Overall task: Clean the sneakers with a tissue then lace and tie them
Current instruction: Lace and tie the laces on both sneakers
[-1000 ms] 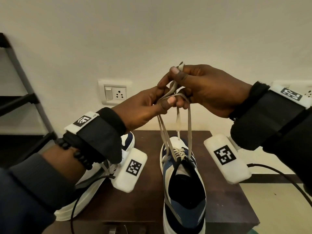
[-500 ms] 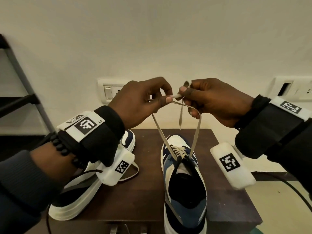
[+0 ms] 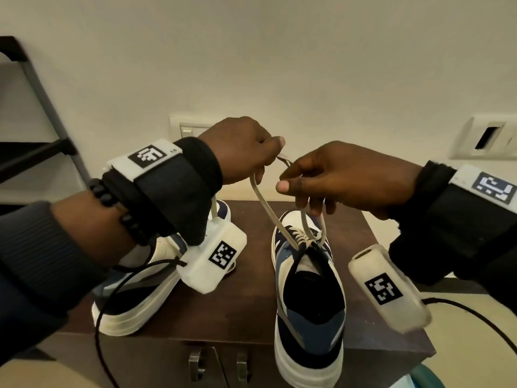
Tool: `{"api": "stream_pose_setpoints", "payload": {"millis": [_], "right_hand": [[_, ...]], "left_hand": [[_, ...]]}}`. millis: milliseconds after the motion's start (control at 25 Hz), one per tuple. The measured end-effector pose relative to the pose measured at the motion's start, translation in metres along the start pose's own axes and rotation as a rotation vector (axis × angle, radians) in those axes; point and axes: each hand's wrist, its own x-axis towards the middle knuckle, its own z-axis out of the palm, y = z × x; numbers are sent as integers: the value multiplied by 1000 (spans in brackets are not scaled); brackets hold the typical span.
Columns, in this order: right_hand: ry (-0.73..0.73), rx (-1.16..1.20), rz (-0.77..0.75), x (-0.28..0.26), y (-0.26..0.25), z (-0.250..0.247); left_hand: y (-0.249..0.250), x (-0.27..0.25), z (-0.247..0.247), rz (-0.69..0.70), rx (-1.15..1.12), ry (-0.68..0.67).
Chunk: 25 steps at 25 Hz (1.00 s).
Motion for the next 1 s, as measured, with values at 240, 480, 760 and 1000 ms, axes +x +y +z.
{"api": "stream_pose_setpoints", "payload": {"millis": [240, 480, 760, 1000], "right_hand": [[323, -141, 8, 1, 10, 9], [342, -140, -124, 1, 8, 5], [411, 87, -104, -1, 14, -23], [494, 426, -55, -3, 29, -48]], "left_hand": [[-1, -8, 5, -46, -159, -153], [-5, -7, 7, -17, -243, -132], [-26, -10, 7, 50, -225, -94], [-47, -17, 6, 41, -119, -65]]}}
